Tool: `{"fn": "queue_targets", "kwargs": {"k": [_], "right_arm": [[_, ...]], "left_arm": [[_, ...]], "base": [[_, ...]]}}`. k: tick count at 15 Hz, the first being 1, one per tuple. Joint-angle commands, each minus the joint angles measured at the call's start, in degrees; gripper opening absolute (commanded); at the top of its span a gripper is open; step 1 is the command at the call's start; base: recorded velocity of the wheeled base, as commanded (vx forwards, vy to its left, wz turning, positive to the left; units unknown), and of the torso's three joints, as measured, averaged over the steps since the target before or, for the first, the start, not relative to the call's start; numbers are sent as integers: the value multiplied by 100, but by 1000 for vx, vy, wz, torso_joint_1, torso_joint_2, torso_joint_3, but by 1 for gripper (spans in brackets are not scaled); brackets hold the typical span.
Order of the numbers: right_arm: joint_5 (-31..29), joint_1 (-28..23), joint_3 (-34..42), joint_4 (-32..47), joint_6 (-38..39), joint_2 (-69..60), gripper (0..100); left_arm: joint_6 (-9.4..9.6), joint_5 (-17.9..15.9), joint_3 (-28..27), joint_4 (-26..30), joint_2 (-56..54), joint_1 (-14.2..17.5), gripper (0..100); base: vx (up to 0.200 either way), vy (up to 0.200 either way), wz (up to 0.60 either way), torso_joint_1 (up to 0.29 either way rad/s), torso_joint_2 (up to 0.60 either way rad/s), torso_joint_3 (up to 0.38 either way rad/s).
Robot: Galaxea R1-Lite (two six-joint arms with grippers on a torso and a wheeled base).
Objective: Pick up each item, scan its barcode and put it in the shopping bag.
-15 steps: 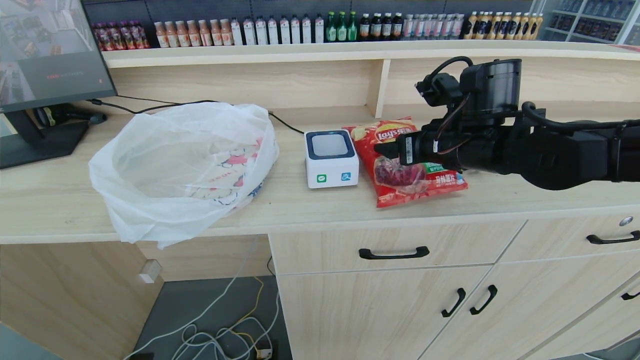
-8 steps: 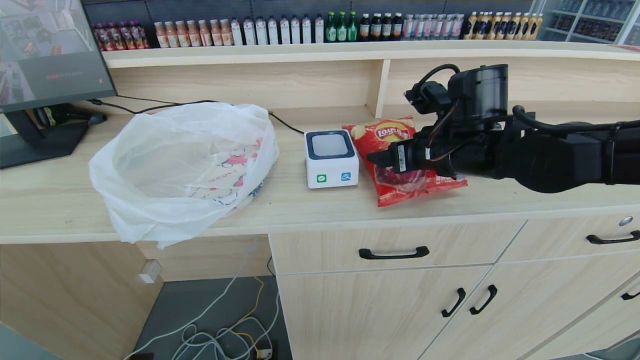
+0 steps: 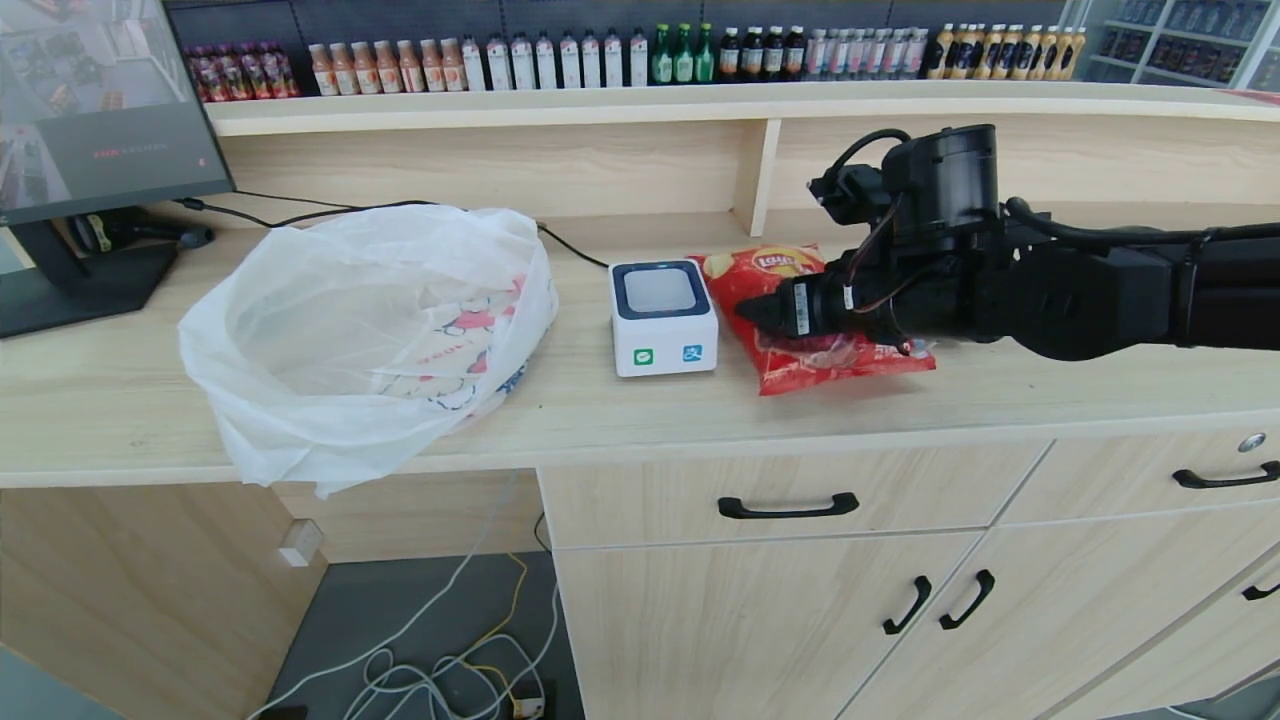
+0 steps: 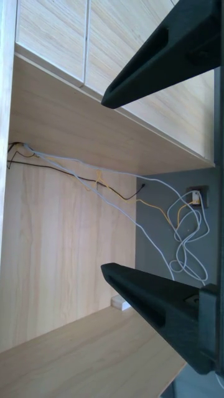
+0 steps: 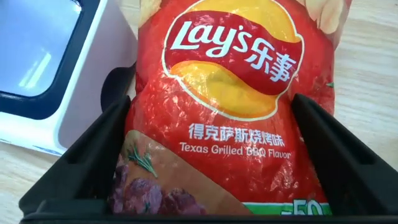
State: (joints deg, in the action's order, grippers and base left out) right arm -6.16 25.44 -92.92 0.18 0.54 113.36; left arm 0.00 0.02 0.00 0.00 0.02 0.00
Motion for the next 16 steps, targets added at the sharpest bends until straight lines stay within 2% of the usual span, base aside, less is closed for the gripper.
{"fn": "queue_targets", "kwargs": {"k": [1, 4, 7, 16], "right_arm": [[0, -4, -86, 122, 87, -42, 100], [-8, -13, -473, 553, 342, -77, 100], [-378, 40, -807, 1300, 913, -227, 100], [-158, 49, -1115, 1432, 948, 274, 100]], "left_arm": [[0, 6, 0, 0, -2, -9, 100], [0, -2, 0, 0, -2, 0, 100], [0, -2, 0, 0, -2, 0, 100], [0, 6, 0, 0, -2, 0, 100]], "base": [[0, 0, 0, 0, 0, 0], [0, 0, 0, 0, 0, 0], [0, 0, 0, 0, 0, 0], [0, 0, 0, 0, 0, 0]]}}
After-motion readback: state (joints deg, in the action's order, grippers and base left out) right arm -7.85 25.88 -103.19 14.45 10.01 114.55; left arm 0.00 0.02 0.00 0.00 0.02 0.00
